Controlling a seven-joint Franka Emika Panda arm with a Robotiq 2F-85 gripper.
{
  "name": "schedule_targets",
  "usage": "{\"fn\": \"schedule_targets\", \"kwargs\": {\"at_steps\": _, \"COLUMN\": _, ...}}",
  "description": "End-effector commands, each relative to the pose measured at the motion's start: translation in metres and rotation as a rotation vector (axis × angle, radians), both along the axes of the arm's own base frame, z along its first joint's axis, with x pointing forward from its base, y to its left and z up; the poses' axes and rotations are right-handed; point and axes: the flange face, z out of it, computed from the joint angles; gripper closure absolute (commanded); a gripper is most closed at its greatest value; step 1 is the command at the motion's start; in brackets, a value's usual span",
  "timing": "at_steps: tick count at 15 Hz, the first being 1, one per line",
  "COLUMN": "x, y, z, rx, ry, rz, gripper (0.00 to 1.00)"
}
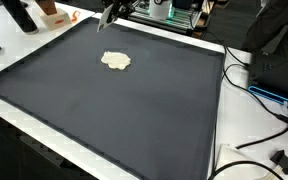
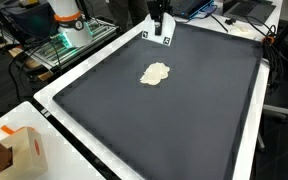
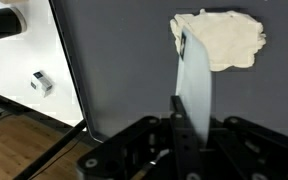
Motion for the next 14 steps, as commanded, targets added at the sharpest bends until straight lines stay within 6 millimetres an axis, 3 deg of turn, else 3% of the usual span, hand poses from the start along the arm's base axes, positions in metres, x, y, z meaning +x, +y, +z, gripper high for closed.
{"fn": "schedule_targets", "kwargs": {"at_steps": 1, "x": -0.012, "y": -0.009, "z": 0.011, "rx": 0.075, "ry": 0.034, "rz": 0.042, "gripper": 0.99}}
{"fn": "schedule_targets", "kwargs": {"at_steps": 14, "x": -0.014, "y": -0.029, "z": 0.04, "rx": 0.317, "ry": 0.128, "rz": 0.099, "gripper": 0.99}}
